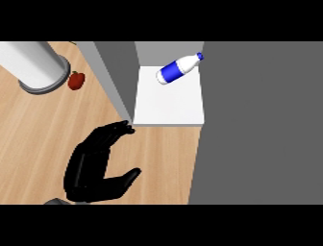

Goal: Pick up the bottled water, place it into the cabinet and close the cabinet

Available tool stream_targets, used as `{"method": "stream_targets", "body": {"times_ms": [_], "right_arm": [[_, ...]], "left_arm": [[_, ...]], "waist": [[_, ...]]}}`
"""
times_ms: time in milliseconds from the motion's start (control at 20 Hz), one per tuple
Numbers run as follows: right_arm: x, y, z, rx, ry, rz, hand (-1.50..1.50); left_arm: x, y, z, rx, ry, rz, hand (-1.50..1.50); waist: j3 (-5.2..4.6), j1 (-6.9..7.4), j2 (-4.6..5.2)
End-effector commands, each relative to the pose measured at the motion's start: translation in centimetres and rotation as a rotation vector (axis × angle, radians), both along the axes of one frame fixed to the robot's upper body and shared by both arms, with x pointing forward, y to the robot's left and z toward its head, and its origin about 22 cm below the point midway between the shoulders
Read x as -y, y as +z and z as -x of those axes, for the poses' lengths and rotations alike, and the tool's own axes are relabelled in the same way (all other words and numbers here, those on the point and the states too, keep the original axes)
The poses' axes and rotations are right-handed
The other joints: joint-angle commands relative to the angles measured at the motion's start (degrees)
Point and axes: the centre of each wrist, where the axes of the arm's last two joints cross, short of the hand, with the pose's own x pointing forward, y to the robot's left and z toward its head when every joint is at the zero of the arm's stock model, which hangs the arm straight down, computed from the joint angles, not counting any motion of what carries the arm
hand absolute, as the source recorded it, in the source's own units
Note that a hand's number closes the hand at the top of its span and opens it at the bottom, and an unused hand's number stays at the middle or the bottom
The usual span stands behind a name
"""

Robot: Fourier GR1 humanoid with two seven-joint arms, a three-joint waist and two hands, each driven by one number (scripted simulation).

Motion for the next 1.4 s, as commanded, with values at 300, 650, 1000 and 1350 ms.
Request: {"method": "stream_targets", "body": {"times_ms": [300, 650, 1000, 1350], "right_arm": [[-2.1, 5.0, 0.4, 0.094, 0.234, 0.126, 1.50], [-3.4, 4.5, -0.1, 0.103, 0.355, 0.152, 1.50], [-5.2, 3.9, -0.2, 0.041, 0.354, -0.004, 1.50], [-6.6, 3.0, -0.8, 0.027, 0.383, -0.140, 1.50]], "left_arm": [[-6.2, 0.5, 2.8, -0.023, 0.078, 0.075, -1.50], [-9.6, 1.5, 4.5, -0.033, 0.096, 0.082, -1.50], [-12.4, 2.7, 5.6, -0.033, 0.075, 0.080, -1.50], [-13.2, 3.3, 6.1, -0.029, 0.018, 0.095, -1.50]], "waist": [[-0.34, 0.64, 0.07], [-0.70, 2.12, -0.58], [-0.74, 4.05, 0.16], [-0.69, 6.92, 1.36]]}}
